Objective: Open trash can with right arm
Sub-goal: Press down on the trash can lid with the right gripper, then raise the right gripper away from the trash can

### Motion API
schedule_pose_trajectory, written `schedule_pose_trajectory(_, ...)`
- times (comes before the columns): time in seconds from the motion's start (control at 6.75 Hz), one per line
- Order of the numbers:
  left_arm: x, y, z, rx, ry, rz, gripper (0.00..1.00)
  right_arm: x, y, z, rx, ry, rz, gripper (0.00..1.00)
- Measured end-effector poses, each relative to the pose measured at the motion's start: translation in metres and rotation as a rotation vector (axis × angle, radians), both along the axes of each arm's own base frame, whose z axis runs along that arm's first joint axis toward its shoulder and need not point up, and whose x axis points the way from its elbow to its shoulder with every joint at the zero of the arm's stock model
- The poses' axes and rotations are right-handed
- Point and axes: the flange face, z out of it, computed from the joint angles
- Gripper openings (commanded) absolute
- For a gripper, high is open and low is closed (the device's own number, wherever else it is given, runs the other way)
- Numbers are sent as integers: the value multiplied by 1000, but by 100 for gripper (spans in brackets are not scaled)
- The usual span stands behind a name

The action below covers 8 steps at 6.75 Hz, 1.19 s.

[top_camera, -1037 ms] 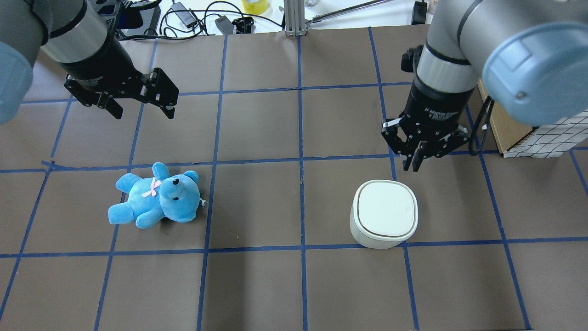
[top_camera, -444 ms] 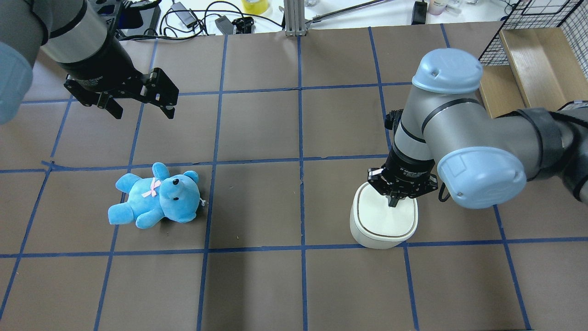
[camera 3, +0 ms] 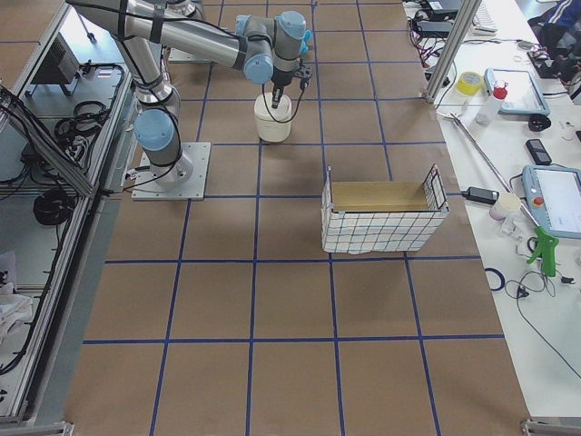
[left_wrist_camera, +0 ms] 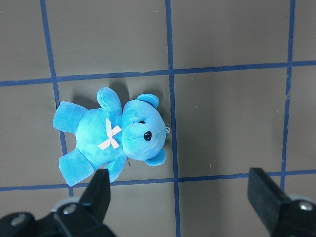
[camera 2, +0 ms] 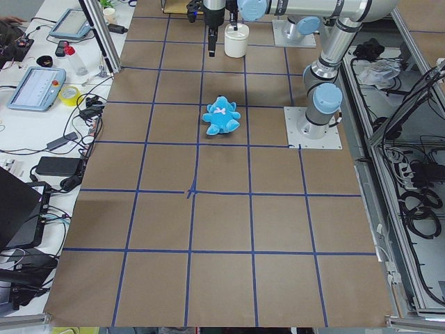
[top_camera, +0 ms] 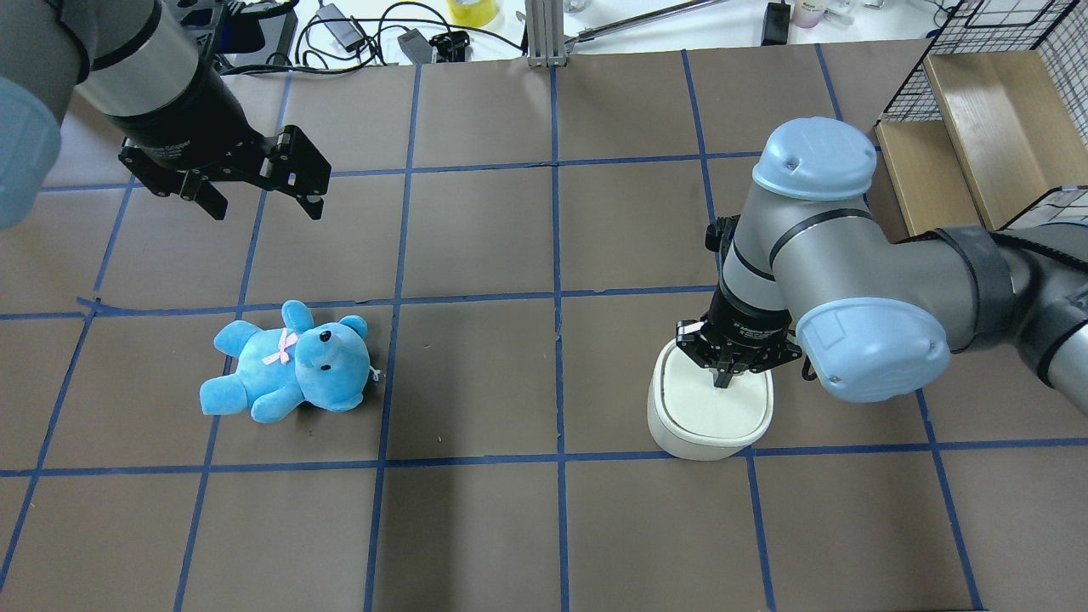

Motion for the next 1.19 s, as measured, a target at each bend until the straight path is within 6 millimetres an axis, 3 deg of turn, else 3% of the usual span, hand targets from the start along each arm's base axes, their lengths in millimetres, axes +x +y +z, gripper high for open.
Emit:
schedule_pose_trajectory(0.15,0,0,0,0,0,0,100,0,-3,13,-4,-3,-3,100)
schedule_pose_trajectory(0.3,0,0,0,0,0,0,100,1,-9,42,7,-4,-10,100)
schedule_pose_trajectory(0.59,0,0,0,0,0,0,100,0,-33,139,-8,-2,-9,100)
schedule_pose_trajectory(0.74,0,0,0,0,0,0,100,-2,-46,175,-56,9,-7,93)
schedule_pose_trajectory(0.89,0,0,0,0,0,0,100,-4,-55,188,-80,31,-3,93)
schedule_pose_trajectory(1.19,0,0,0,0,0,0,100,-4,-61,192,-103,47,6,97)
